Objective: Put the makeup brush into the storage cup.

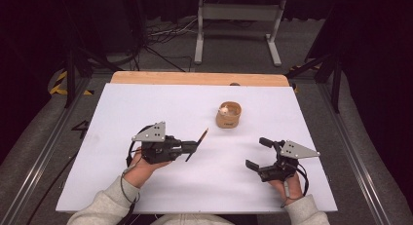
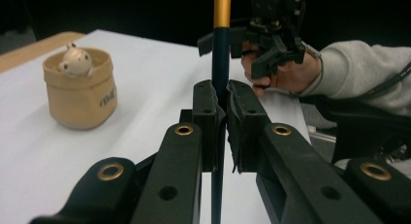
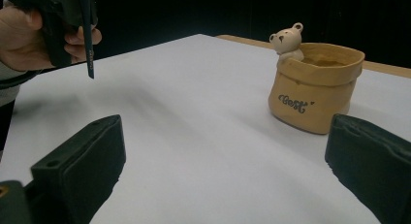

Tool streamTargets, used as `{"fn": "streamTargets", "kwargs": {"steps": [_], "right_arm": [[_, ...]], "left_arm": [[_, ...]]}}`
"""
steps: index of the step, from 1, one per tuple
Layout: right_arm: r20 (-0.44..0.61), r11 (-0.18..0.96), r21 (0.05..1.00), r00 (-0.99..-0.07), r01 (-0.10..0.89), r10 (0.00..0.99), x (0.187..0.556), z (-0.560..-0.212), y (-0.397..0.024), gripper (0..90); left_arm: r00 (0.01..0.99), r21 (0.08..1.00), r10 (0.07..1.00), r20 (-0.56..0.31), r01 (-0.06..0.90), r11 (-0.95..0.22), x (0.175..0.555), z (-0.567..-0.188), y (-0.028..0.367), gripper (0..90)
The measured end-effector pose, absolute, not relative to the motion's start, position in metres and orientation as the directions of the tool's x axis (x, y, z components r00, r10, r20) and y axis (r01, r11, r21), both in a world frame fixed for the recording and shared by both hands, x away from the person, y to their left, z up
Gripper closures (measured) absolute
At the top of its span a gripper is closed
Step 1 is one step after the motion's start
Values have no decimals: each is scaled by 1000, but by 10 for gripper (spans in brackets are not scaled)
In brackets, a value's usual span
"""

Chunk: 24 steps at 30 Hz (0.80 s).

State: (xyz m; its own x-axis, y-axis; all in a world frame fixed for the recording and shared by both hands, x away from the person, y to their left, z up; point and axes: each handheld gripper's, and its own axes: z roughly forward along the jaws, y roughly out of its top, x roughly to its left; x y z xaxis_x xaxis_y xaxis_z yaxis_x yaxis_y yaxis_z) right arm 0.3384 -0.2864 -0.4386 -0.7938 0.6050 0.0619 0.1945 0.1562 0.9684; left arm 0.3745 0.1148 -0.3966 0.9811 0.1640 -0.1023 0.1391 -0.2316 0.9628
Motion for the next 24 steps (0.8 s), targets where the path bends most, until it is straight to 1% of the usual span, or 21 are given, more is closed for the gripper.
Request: {"fn": "streamTargets", "kwargs": {"steps": [5, 10, 17, 24], "right_arm": [[62, 156, 969, -795, 194, 604, 338, -438, -286, 13], [58, 159, 969, -796, 191, 602, 338, -438, -285, 13], [44, 172, 968, -800, 182, 599, 337, -437, -283, 13], [38, 167, 973, -824, 159, 565, 335, -429, -274, 13]], "left_arm": [[981, 979, 149, -121, 143, -146, 375, -407, 113, 827], [981, 985, 147, -130, 144, -90, 377, -417, 113, 827], [979, 986, 161, -125, 140, -85, 378, -424, 115, 827], [979, 987, 171, -109, 127, -97, 377, -424, 115, 827]]}}
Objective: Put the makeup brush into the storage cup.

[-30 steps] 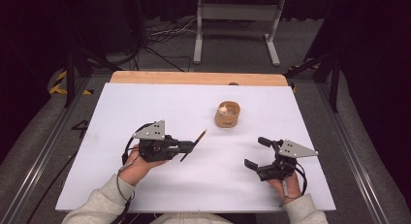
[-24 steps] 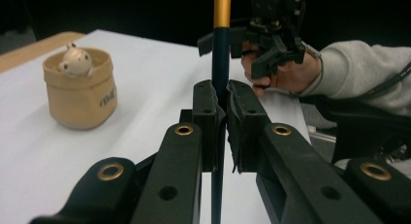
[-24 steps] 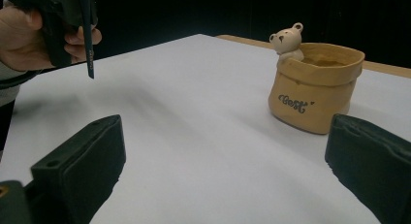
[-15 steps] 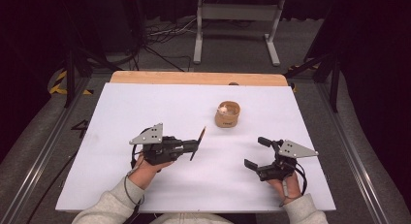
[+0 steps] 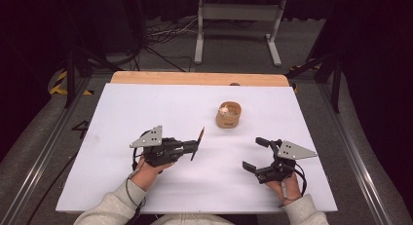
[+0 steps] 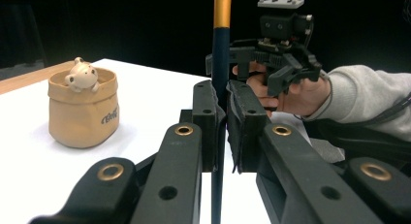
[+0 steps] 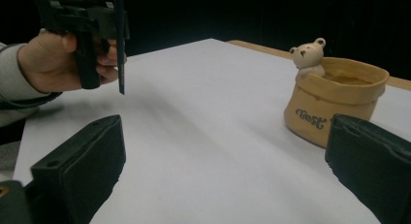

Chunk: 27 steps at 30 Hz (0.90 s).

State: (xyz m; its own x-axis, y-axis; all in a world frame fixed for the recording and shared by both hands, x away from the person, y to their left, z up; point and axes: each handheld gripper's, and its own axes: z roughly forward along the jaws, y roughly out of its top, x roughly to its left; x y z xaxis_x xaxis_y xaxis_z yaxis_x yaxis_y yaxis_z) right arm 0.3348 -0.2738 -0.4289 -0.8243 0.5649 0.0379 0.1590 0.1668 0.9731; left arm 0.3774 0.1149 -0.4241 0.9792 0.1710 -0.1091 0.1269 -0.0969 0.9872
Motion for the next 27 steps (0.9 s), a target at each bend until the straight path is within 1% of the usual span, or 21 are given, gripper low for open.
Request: {"fn": "streamTargets", "kwargs": {"steps": [5, 18, 22, 27], "right_arm": [[50, 143, 978, -843, 149, 536, 334, -416, -260, 33], [43, 174, 975, -886, 138, 461, 347, -383, -217, 81], [48, 169, 976, -897, 135, 438, 349, -374, -203, 156], [29, 201, 972, -905, 125, 423, 352, -368, -187, 251]], "left_arm": [[979, 987, 176, -100, 120, -110, 377, -425, 114, 827], [980, 987, 178, -91, 113, -114, 376, -425, 114, 827], [979, 987, 180, -90, 112, -113, 377, -425, 114, 827], [980, 987, 177, -92, 113, -114, 376, -426, 113, 827]]}}
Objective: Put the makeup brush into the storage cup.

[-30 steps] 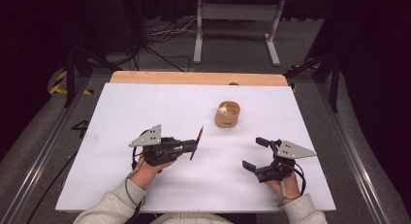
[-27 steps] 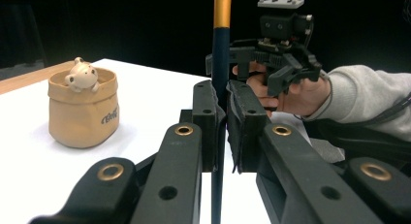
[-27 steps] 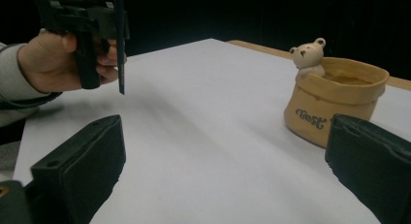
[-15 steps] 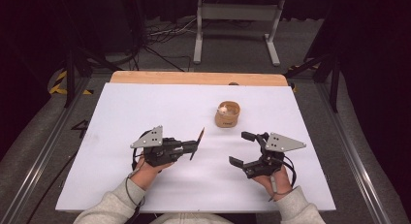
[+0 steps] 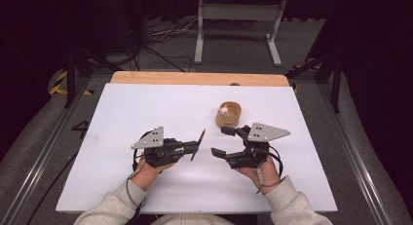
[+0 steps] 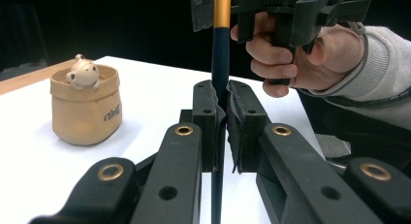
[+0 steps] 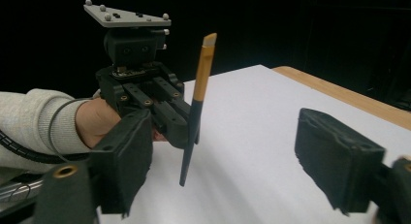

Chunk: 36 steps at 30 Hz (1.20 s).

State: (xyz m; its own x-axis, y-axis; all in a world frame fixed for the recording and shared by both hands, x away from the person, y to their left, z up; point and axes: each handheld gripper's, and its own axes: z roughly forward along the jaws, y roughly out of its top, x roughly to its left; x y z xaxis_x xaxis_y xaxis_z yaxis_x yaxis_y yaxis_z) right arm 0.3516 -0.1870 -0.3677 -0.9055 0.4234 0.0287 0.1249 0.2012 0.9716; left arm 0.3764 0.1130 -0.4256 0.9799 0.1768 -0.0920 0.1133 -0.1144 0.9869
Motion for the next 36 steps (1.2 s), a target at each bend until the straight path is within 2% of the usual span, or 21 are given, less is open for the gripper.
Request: {"fn": "streamTargets", "kwargs": {"steps": [6, 12, 21, 24, 36], "right_arm": [[21, 228, 966, -916, 122, 401, 354, -367, -172, 344], [39, 236, 961, -920, 141, 391, 358, -368, -160, 533], [73, 210, 964, -920, 165, 385, 360, -367, -158, 704], [75, 209, 964, -920, 166, 384, 360, -367, -157, 786], [102, 200, 962, -926, 184, 363, 360, -365, -156, 836]], "left_arm": [[981, 987, 173, -89, 110, -121, 376, -426, 112, 827], [981, 987, 176, -87, 109, -122, 376, -426, 112, 827], [982, 987, 175, -76, 100, -128, 375, -426, 111, 827], [982, 987, 176, -74, 97, -126, 375, -426, 111, 827], [982, 988, 172, -77, 99, -122, 373, -426, 111, 819]]}}
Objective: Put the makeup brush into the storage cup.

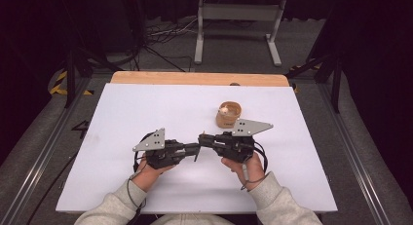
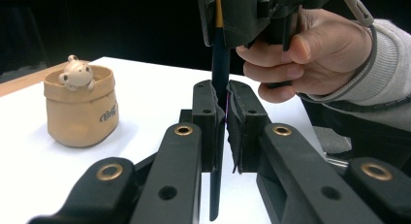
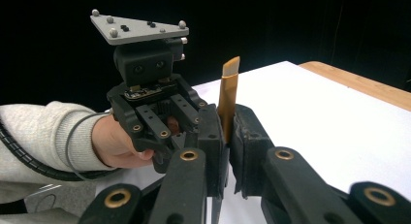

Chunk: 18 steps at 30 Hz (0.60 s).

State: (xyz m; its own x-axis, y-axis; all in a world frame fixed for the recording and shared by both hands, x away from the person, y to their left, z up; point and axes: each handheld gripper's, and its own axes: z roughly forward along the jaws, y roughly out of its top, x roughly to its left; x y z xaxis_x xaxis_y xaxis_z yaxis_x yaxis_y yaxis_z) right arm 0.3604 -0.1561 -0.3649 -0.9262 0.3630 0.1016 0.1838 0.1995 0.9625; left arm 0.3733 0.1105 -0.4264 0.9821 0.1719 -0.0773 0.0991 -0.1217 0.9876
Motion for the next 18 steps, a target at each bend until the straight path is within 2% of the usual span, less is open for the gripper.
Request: {"fn": "streamTargets", "kwargs": {"steps": [1, 3, 6, 10, 14, 18], "right_arm": [[108, 196, 962, -925, 189, 364, 360, -364, -156, 837], [101, 197, 963, -925, 184, 367, 360, -363, -156, 837], [95, 193, 965, -922, 178, 375, 361, -359, -158, 837], [81, 186, 968, -916, 166, 393, 364, -351, -163, 837], [74, 182, 970, -908, 161, 412, 368, -345, -167, 836], [70, 170, 972, -896, 159, 438, 374, -336, -174, 836]], "left_arm": [[982, 988, 174, -75, 97, -121, 374, -426, 111, 806], [977, 985, 185, -105, 127, -113, 375, -426, 111, 644], [964, 973, 184, -190, 210, -94, 378, -425, 114, 469], [953, 972, 223, -204, 225, -73, 379, -425, 119, 247], [952, 979, 267, -149, 179, -93, 377, -424, 125, 183], [949, 981, 290, -124, 162, -110, 372, -423, 131, 160]]}}
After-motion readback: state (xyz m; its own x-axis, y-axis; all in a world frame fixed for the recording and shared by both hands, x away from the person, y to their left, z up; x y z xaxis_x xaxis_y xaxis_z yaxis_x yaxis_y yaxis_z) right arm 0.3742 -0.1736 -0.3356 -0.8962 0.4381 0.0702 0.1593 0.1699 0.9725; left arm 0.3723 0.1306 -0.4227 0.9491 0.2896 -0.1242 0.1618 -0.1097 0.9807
